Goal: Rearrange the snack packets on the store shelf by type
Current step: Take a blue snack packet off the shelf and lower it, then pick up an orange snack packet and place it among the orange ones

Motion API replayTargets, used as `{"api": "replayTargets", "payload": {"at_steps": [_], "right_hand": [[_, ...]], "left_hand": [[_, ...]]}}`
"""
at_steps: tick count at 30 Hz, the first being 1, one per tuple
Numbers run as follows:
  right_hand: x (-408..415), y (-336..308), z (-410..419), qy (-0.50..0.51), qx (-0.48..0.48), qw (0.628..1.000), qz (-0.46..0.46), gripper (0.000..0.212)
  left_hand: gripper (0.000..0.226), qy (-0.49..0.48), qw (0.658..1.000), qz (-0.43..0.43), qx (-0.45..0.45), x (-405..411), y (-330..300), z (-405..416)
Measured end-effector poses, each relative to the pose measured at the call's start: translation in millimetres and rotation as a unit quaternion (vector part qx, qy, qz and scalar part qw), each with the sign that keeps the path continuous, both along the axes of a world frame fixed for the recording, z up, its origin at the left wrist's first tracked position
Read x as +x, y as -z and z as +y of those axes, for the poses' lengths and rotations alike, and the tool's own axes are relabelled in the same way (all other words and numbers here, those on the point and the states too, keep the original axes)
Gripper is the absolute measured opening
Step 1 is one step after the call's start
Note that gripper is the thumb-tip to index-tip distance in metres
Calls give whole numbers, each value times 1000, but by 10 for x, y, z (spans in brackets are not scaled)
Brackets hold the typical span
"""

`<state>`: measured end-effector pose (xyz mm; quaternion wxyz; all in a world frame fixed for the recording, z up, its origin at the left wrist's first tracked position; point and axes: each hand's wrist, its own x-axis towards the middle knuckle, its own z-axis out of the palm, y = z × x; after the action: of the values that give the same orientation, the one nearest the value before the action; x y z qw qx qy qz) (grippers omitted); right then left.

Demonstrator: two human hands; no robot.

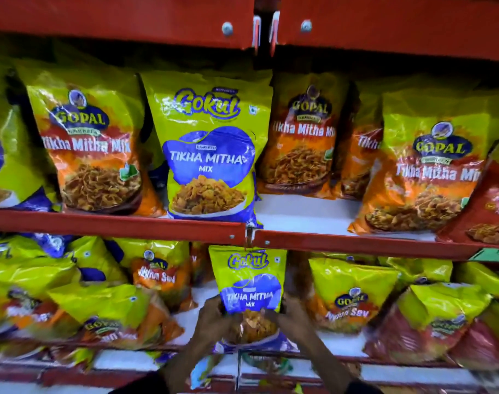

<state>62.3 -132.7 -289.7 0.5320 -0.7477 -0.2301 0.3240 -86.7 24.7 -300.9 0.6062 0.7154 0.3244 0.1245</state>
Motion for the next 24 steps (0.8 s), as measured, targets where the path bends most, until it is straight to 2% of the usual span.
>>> {"api": "replayTargets", "payload": {"at_steps": [3,5,6,8,9,11,14,18,21,24], "right_hand": [[275,444,237,-6,-48,999,0,39],[335,419,266,-20,-116,993,9,32],[333,362,273,-20,-135,991,16,25],[219,38,261,-5,-144,989,-22,17],[164,-85,235,-7,-150,986,-67,24],[14,-372,152,-21,-170,969,-178,37],[-274,-1023,48,17,-142,923,-356,38],[-502,-1857,200,35,20,830,-556,32],[-570,-2392,556,21,100,764,-637,44],[-687,-2792,986,-5,134,721,-680,56]], "left_hand": [[69,-11,999,40,-35,272,466,279],[86,-22,997,70,-34,324,262,266],[87,-4,996,83,-16,303,63,209],[71,41,988,140,47,207,-349,74],[63,62,982,156,88,155,-508,45],[61,96,960,155,210,33,-698,49],[65,86,911,116,387,-227,-1061,126],[55,23,813,10,582,-521,-1770,205],[54,-39,738,-58,671,-647,-2284,370],[65,-114,692,-43,712,-813,-2736,579]]}}
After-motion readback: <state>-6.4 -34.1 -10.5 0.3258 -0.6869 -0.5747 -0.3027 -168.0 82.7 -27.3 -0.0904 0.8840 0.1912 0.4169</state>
